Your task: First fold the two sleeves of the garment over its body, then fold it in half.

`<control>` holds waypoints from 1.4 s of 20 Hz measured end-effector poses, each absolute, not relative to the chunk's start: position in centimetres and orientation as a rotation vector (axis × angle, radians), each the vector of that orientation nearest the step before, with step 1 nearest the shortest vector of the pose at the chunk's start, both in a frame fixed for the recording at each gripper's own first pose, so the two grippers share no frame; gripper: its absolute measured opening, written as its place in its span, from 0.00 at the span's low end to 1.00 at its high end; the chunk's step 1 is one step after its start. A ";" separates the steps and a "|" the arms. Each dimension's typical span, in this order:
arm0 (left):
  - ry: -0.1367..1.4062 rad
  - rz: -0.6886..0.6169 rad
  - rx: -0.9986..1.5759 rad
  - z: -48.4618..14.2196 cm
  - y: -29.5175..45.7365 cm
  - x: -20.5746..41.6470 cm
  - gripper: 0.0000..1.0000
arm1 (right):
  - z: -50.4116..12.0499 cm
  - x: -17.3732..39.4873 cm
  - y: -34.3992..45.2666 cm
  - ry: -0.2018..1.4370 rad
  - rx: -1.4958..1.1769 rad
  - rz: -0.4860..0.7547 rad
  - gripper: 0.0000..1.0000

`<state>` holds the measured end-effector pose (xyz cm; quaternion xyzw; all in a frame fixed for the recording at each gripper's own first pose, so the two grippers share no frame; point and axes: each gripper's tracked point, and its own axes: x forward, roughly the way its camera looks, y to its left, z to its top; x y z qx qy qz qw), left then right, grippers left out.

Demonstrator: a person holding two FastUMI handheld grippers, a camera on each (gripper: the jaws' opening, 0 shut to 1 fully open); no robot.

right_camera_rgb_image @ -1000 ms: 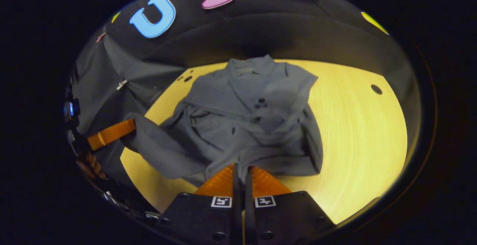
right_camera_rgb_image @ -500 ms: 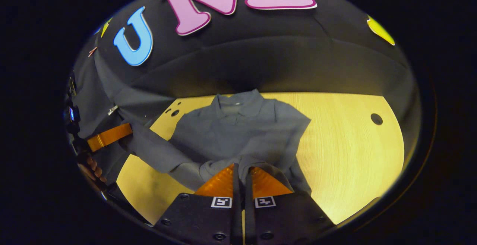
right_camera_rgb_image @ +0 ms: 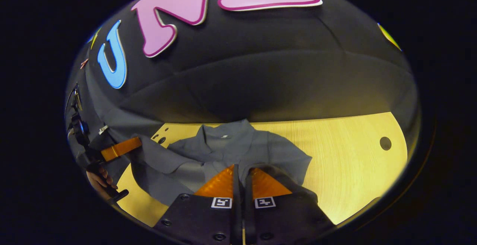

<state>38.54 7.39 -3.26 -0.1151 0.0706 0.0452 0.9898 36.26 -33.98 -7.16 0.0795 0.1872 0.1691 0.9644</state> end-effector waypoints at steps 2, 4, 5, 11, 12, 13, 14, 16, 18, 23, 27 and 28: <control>0.155 0.091 -0.263 -4.3 7.7 40.5 0.05 | -7.7 38.3 -34.1 0.386 0.185 0.322 0.07; 0.175 0.097 -0.254 -5.2 8.0 41.4 0.05 | -8.6 39.6 -34.1 0.406 0.197 0.311 0.07; 0.170 0.096 -0.233 -5.2 8.0 41.9 0.05 | -9.2 40.2 -34.2 0.408 0.186 0.302 0.07; 0.205 0.120 -0.161 -6.7 7.9 42.6 0.15 | -10.3 40.4 -33.9 0.428 0.142 0.279 0.30; 0.211 0.140 -0.156 -6.6 8.2 42.2 0.22 | -10.1 40.1 -33.7 0.426 0.145 0.288 0.25; 0.213 0.150 -0.158 -6.5 8.2 41.7 0.30 | -9.8 39.8 -33.4 0.427 0.147 0.299 0.42; 0.213 0.155 -0.163 -6.2 8.1 40.9 0.38 | -9.4 39.3 -33.4 0.425 0.135 0.301 0.59; 0.206 0.161 -0.178 -5.5 7.9 39.3 0.68 | -8.3 38.3 -34.7 0.397 0.062 0.273 0.82; 0.182 0.176 -0.184 -4.1 8.0 36.9 0.85 | -6.4 37.4 -35.9 0.346 -0.007 0.234 1.00; 0.061 0.240 -0.093 1.6 8.2 28.4 0.96 | -0.2 30.8 -37.9 0.193 -0.074 0.163 0.99; -0.028 0.213 -0.034 5.8 6.5 20.7 0.96 | 2.8 22.7 -38.6 0.105 -0.069 0.124 0.99; -0.043 0.198 -0.023 6.6 6.0 18.6 0.96 | 3.3 20.6 -38.8 0.091 -0.071 0.114 0.99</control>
